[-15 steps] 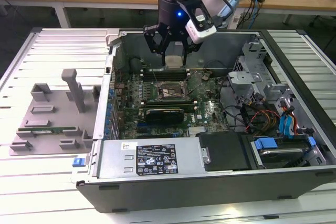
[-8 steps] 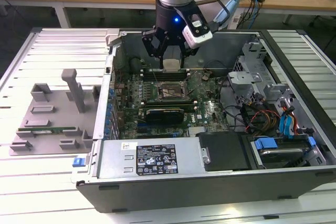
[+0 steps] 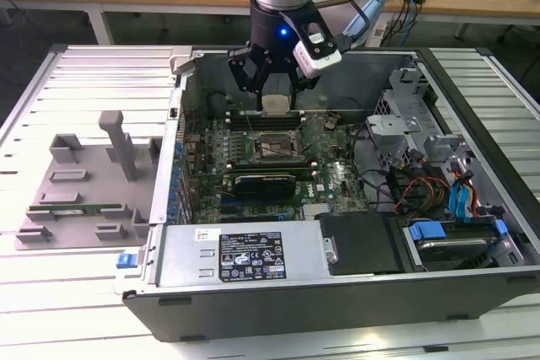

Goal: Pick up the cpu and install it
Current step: 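Place the cpu into insertion slot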

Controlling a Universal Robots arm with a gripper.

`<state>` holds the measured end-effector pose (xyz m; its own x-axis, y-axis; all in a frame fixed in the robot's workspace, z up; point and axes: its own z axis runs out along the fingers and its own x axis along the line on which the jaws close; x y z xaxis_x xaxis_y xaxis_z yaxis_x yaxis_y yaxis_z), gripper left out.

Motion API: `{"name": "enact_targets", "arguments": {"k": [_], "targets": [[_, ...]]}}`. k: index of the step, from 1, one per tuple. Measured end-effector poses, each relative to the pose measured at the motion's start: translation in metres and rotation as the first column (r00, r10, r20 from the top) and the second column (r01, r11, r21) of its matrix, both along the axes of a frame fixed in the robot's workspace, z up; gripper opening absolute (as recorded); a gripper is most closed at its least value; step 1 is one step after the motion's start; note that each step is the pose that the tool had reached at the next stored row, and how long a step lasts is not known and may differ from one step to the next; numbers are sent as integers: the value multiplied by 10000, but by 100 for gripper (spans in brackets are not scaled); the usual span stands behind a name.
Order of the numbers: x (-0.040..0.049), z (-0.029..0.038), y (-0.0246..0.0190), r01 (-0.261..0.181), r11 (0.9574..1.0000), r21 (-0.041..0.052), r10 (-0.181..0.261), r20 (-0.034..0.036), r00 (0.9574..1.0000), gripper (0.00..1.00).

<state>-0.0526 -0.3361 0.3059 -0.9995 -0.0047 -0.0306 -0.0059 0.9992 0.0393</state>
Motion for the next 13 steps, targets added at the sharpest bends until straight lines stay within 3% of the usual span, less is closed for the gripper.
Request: {"name": "enact_targets", "arguments": {"k": [4,8,11,12,13], "targets": [[0,0,0,0,10000,2,0,0,10000,55],[1,-2,0,880,9961,1,-880,0,9961,55],[0,-4,0,1923,9813,1,-1923,0,9813,55],[0,-5,0,2430,9700,1,-2430,0,9700,55],[1,-5,0,2718,9624,2,-2718,0,9624,55]]}}
